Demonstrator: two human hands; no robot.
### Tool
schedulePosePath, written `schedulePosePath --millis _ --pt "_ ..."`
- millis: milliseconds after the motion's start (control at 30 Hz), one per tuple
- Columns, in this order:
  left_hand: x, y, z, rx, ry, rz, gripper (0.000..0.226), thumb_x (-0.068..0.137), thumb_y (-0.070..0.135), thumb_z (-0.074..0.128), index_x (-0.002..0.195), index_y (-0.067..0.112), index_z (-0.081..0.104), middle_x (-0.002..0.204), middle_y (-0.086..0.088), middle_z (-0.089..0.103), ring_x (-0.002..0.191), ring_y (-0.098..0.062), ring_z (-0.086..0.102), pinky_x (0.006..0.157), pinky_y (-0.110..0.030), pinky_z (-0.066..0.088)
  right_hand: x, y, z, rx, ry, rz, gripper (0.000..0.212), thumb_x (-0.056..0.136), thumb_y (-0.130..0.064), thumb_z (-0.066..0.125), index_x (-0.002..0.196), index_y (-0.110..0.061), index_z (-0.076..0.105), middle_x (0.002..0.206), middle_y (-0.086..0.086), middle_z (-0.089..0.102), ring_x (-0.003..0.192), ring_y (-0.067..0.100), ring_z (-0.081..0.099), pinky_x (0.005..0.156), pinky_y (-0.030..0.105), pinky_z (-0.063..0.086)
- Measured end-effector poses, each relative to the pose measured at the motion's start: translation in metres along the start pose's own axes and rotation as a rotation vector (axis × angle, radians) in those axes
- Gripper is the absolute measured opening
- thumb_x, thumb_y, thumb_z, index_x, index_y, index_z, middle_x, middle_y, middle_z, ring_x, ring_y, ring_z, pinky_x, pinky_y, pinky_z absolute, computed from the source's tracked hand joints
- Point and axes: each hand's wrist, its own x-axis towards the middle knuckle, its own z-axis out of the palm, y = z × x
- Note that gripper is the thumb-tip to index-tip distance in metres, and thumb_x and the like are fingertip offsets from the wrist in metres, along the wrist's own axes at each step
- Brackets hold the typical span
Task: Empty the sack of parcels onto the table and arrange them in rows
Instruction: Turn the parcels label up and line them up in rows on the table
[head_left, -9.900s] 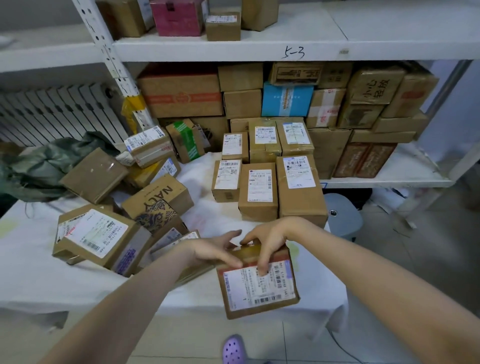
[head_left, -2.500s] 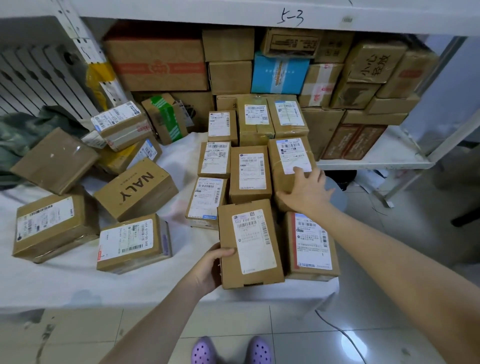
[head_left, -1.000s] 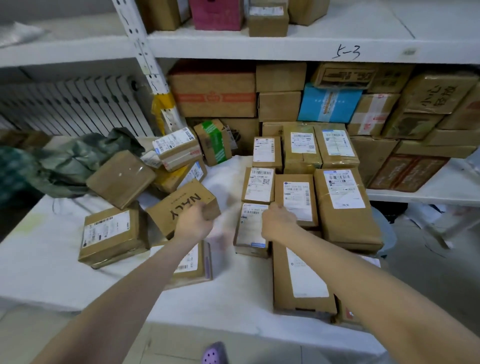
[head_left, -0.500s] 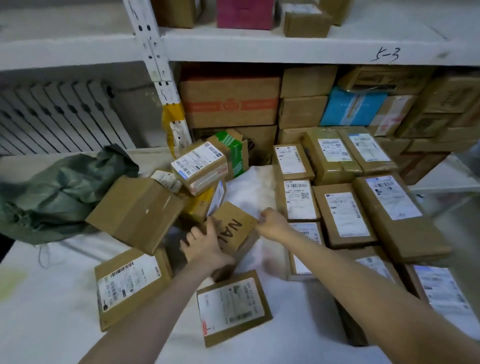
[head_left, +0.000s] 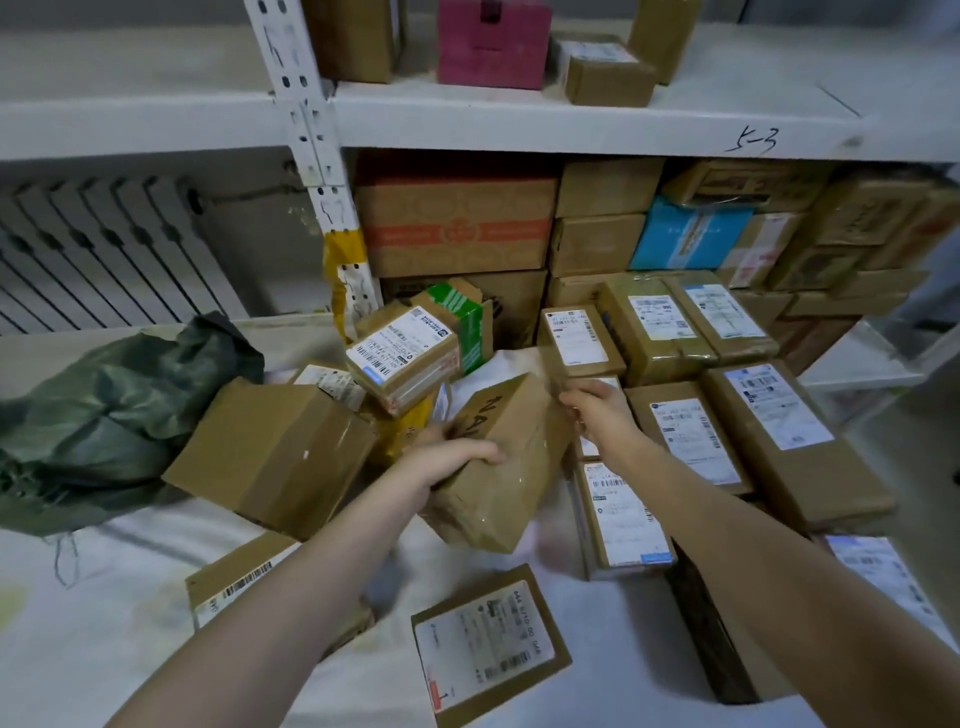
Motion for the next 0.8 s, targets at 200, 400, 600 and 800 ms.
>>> schedulePosePath --millis 200,400,600,800 --pt "-0.007 0.023 0.001 -0.546 -0.198 -0.12 0.077 0.049 0.034 0.083 0.121 0.016 0.064 0.11 -0.012 0.07 0.105 -0.033 0.063 0.095 -0.049 0.048 0.0 -0.006 -0.011 0.134 -0.134 0.149 0.029 0.081 0.001 0.05 0.106 -0.011 0.06 0.1 0.016 0.062 0.088 0.025 0.06 0.082 0.038 0.049" --pt "-0.008 0.025 0.019 -0.99 -0.369 -0.204 0.069 0.067 0.051 0.069 0.121 0.009 0.056 0.108 -0.026 0.069 0.108 -0.042 0.057 0.088 -0.059 0.051 -0.011 -0.019 -0.026 0.292 -0.555 0.293 0.037 0.079 -0.04 0.064 0.109 -0.019 0.068 0.104 0.007 0.073 0.096 0.026 0.067 0.086 0.042 0.05" --pt "0.021 0.028 0.036 -0.667 -0.181 -0.121 0.062 0.071 0.058 0.065 0.122 0.022 0.061 0.124 -0.009 0.064 0.118 -0.031 0.053 0.108 -0.053 0.03 0.013 -0.023 -0.045 0.317 -0.537 0.294 0.024 0.083 -0.03 0.064 0.103 -0.016 0.066 0.091 0.006 0.076 0.081 0.022 0.071 0.074 0.038 0.053" --pt "0.025 0.046 0.035 -0.321 -0.171 0.06 0.075 0.069 0.049 0.077 0.135 0.037 0.043 0.119 0.0 0.069 0.11 -0.023 0.063 0.08 -0.034 0.049 0.03 -0.027 -0.044 0.197 -0.617 0.199 0.042 0.084 -0.023 0.066 0.124 -0.014 0.059 0.109 0.008 0.073 0.098 0.024 0.07 0.08 0.038 0.055"
